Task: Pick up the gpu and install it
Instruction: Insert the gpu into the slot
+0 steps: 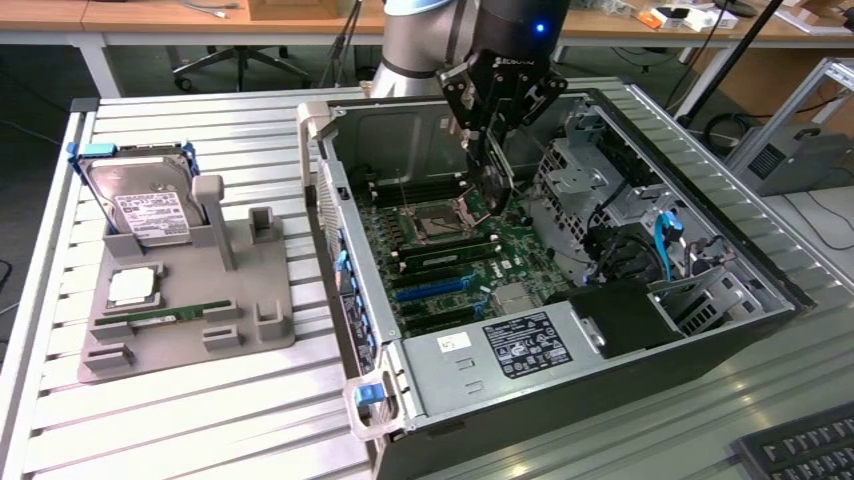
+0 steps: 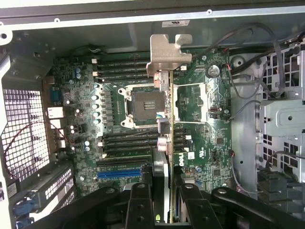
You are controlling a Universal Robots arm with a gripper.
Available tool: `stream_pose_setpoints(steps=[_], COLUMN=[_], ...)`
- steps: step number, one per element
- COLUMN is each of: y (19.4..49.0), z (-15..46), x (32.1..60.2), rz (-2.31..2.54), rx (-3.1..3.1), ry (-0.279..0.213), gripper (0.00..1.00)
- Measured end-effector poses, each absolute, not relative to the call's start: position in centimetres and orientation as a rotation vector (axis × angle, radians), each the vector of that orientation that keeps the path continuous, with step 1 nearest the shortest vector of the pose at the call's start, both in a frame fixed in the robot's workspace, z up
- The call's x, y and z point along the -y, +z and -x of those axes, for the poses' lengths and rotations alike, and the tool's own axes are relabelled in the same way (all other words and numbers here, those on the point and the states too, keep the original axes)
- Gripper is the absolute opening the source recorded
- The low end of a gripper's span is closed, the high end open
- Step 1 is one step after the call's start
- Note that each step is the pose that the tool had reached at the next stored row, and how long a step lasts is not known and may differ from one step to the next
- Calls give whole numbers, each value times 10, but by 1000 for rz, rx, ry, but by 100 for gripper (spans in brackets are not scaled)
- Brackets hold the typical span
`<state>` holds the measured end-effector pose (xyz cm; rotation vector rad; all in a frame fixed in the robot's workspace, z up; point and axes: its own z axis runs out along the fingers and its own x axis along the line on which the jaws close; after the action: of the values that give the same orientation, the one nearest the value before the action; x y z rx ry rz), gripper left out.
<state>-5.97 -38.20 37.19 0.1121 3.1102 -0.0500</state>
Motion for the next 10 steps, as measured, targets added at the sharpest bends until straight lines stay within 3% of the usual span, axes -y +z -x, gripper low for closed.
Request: stream_pose_setpoints(steps=[10], y=[372], z=[60], x=[382], rz=[34], rx=[-3111], ry=[-48], gripper=[27])
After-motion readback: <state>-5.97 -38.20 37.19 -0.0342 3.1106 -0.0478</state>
